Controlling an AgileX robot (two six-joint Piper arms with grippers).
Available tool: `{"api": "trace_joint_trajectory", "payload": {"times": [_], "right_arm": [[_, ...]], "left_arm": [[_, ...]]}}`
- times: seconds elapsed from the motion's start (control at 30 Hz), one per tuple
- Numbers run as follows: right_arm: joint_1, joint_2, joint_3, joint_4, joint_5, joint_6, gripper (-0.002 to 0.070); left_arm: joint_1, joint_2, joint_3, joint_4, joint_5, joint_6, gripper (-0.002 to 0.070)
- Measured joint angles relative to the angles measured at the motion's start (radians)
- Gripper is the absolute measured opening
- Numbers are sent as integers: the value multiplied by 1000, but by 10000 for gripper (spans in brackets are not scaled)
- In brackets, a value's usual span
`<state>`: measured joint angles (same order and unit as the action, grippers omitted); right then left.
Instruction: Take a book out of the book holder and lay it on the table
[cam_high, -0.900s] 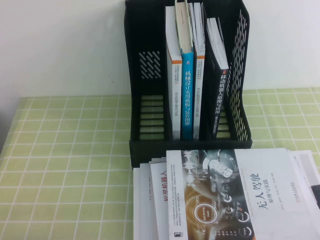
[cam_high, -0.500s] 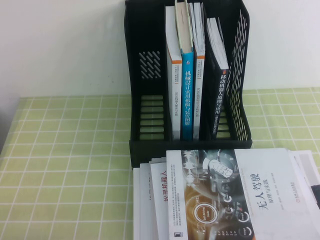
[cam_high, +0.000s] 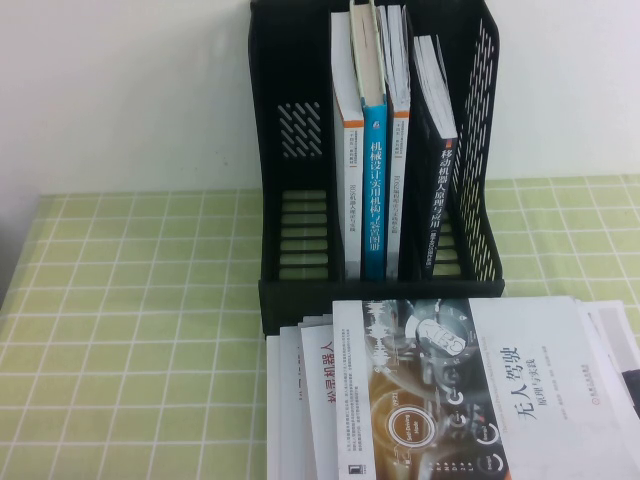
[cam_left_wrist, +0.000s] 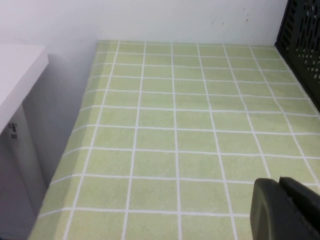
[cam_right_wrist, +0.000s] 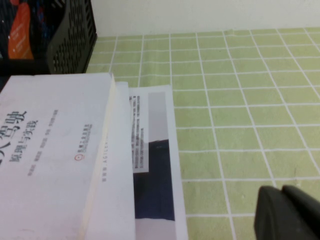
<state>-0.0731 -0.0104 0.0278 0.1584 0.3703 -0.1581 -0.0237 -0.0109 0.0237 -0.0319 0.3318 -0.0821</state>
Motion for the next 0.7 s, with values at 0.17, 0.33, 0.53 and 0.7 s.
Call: {"api": "trace_joint_trajectory", "payload": {"times": [0.17, 0.33, 0.53, 0.7], "right_arm": [[0, 0, 0, 0, 0, 0, -2], [0, 0, 0, 0, 0, 0, -2], [0, 0, 0, 0, 0, 0, -2], [0, 0, 0, 0, 0, 0, -2]], "left_arm": [[0, 0, 0, -49, -9, 0, -3], [0, 0, 0, -150, -39, -4, -3], [0, 0, 0, -382, -85, -39, -3], [0, 0, 0, -518, -141, -48, -3]]}}
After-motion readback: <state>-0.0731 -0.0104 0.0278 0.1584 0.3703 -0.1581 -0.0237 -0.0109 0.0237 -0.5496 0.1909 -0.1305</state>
